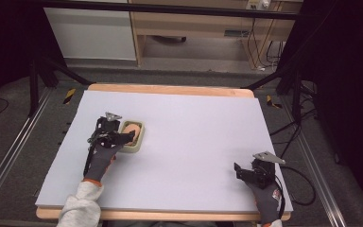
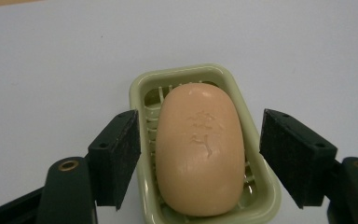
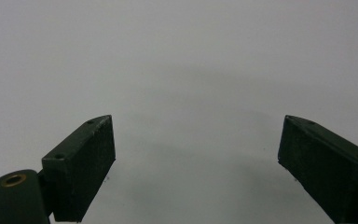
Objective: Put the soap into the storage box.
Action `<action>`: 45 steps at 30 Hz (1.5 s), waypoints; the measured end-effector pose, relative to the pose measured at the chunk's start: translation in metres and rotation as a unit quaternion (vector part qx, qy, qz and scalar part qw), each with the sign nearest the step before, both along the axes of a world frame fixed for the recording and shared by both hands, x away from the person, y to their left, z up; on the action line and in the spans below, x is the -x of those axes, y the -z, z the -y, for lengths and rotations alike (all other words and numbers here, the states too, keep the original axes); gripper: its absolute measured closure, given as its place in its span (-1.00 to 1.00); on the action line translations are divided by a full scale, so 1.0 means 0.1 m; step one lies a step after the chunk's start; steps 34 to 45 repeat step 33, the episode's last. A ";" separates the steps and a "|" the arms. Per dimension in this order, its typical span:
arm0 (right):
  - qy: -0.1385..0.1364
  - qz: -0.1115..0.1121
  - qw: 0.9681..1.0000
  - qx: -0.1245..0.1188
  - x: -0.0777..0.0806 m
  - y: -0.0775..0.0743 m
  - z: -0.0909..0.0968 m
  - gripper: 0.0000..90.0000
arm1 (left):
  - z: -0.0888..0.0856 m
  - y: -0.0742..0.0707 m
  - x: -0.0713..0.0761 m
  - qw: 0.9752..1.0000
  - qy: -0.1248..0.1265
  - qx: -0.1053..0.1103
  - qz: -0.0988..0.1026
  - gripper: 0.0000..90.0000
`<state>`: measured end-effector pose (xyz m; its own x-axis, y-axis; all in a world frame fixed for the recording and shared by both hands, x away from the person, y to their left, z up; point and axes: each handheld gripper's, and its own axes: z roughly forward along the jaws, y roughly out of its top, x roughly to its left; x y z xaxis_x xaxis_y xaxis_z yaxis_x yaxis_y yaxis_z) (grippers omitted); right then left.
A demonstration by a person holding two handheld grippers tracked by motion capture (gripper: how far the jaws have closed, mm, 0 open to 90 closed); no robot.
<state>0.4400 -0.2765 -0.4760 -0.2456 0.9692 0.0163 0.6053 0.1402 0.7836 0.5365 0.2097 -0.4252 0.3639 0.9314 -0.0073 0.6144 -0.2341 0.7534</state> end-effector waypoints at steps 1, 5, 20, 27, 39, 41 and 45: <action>0.001 0.000 1.000 0.001 0.00 0.00 0.01 -0.75 | -0.01 -0.01 0.03 1.000 0.001 0.001 0.001 -0.38; 0.004 0.001 1.000 -0.001 0.00 0.00 0.03 -0.76 | -0.07 -0.04 0.16 1.000 0.001 -0.001 0.012 -0.38; 0.016 0.000 1.000 0.008 0.01 0.00 0.07 -0.77 | -0.33 0.06 0.64 0.999 -0.009 0.011 0.039 -0.42; 0.021 0.001 1.000 0.013 0.02 0.00 0.10 -0.77 | -0.50 0.16 0.86 0.999 -0.020 0.004 0.041 -0.45; 0.024 0.000 1.000 0.017 0.03 0.00 0.11 -0.78 | -0.62 0.26 0.91 0.999 -0.030 -0.002 0.033 -0.44; 0.024 0.000 1.000 0.017 0.03 0.00 0.11 -0.78 | -0.62 0.26 0.91 0.999 -0.030 -0.002 0.033 -0.44; 0.024 0.000 1.000 0.017 0.03 0.00 0.11 -0.78 | -0.62 0.26 0.91 0.999 -0.030 -0.002 0.033 -0.44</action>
